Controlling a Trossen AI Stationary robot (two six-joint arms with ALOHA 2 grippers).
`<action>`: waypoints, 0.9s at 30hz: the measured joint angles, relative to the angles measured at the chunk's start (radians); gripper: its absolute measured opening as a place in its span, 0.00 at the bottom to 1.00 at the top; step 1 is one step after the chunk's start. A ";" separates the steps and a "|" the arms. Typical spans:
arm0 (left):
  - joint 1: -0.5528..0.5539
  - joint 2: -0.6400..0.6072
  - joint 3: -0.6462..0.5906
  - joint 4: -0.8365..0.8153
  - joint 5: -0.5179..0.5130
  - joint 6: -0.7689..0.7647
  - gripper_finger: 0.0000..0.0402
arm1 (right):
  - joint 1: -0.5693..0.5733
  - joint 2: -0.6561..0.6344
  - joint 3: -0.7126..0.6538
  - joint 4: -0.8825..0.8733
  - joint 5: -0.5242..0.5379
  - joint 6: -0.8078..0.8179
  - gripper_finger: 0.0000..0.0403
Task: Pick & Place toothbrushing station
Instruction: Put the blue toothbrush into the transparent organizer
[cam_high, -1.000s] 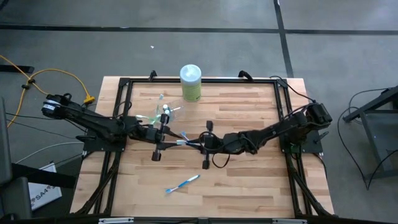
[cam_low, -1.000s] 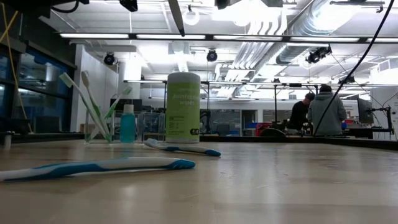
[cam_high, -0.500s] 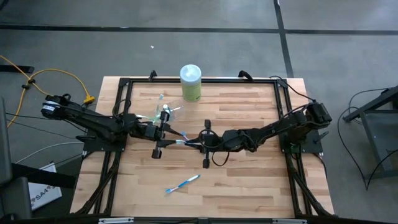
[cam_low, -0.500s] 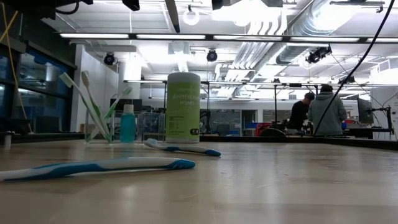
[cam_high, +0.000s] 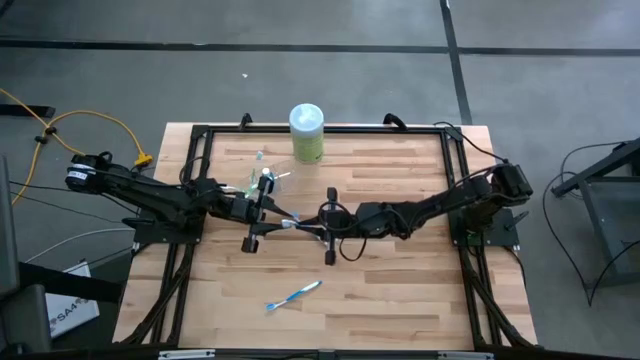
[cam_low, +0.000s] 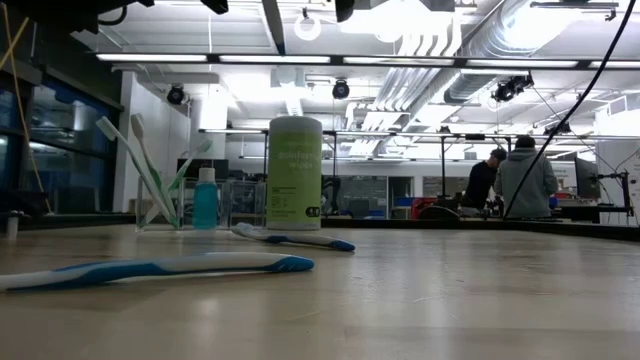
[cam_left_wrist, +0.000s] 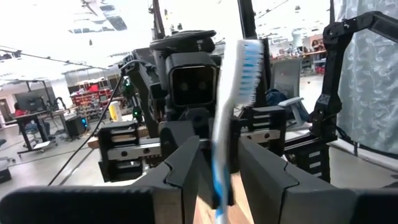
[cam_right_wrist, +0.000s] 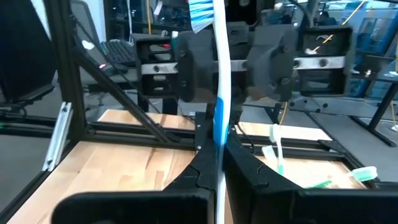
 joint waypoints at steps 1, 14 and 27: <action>0.000 0.000 0.000 0.000 0.000 0.000 0.26 | -0.003 0.000 0.000 0.005 0.000 0.000 0.01; 0.000 0.000 0.000 0.030 -0.001 0.004 0.26 | -0.023 0.003 0.000 0.031 -0.047 0.003 0.01; 0.017 0.047 0.000 0.105 -0.006 0.001 0.26 | -0.043 0.003 0.000 0.038 -0.079 0.003 0.01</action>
